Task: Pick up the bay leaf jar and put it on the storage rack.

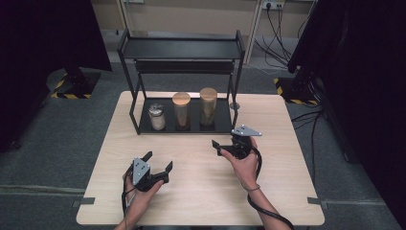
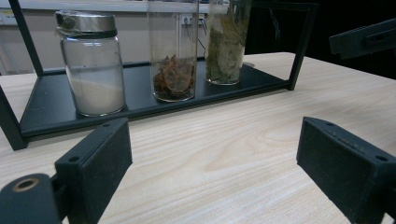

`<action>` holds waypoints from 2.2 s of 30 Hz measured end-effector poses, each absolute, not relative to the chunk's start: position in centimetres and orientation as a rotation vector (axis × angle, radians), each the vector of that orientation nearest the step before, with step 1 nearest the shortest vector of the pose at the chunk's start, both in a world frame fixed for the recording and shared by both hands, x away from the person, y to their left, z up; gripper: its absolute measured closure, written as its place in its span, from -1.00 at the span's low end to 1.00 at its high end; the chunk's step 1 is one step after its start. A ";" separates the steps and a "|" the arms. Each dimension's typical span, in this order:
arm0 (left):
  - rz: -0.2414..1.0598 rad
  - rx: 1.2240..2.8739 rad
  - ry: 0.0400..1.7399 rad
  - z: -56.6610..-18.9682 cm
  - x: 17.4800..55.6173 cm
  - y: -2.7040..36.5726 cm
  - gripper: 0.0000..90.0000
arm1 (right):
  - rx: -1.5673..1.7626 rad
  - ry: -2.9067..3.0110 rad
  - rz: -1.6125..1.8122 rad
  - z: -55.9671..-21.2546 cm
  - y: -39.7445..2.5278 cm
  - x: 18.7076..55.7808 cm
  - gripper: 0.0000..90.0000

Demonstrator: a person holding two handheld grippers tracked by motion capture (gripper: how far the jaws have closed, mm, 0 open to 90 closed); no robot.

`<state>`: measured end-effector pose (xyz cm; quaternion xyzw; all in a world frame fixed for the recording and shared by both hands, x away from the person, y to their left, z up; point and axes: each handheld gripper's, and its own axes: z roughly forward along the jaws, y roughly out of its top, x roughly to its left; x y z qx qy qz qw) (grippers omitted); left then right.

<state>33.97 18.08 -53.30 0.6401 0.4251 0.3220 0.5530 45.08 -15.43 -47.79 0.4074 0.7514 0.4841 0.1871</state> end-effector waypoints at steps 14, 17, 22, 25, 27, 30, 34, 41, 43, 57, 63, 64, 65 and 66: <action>0.762 1.512 1.006 -53.3 34.0 18.1 -0.78 | 1.159 2.112 1.360 -48.2 -16.6 44.1 -0.93; 0.761 1.513 1.007 -53.3 34.0 18.1 -0.78 | 1.159 2.113 1.357 -48.3 -16.8 44.0 -0.93; 0.762 1.513 1.007 -53.3 34.0 18.1 -0.78 | 1.165 2.113 1.357 -48.5 -17.3 43.6 -0.93; 0.763 1.513 1.007 -53.3 34.0 18.1 -0.78 | 1.169 2.113 1.355 -48.7 -17.5 43.4 -0.93; 0.763 1.513 1.007 -53.3 34.0 18.1 -0.78 | 1.171 2.113 1.353 -48.7 -17.7 43.3 -0.93; 0.762 1.513 1.008 -53.3 34.0 18.1 -0.78 | 1.172 2.110 1.351 -48.7 -18.0 43.1 -0.93; 0.761 1.512 1.010 -53.3 34.0 18.1 -0.78 | 1.172 2.104 1.350 -48.7 -18.3 42.9 -0.93; 0.761 1.512 1.012 -53.3 34.0 18.1 -0.78 | 1.174 2.108 1.346 -48.9 -18.6 42.6 -0.93; 0.761 1.511 1.012 -53.3 34.0 18.1 -0.78 | 1.177 2.105 1.349 -48.9 -18.8 42.5 -0.93; 0.759 1.510 1.012 -53.3 34.0 18.1 -0.78 | 1.178 2.108 1.346 -49.4 -19.4 41.7 -0.93; 0.762 1.511 1.010 -53.3 34.0 18.1 -0.78 | 1.171 2.104 1.350 -49.6 -19.9 41.2 -0.93; 0.762 1.510 1.010 -53.3 34.0 18.1 -0.78 | 1.171 2.103 1.352 -49.6 -19.9 41.2 -0.93; 0.762 1.510 1.009 -53.3 34.0 18.1 -0.78 | 1.170 2.102 1.354 -49.6 -20.0 41.1 -0.93; 0.762 1.510 1.010 -53.3 34.0 18.1 -0.78 | 1.168 2.100 1.356 -49.6 -20.0 41.0 -0.93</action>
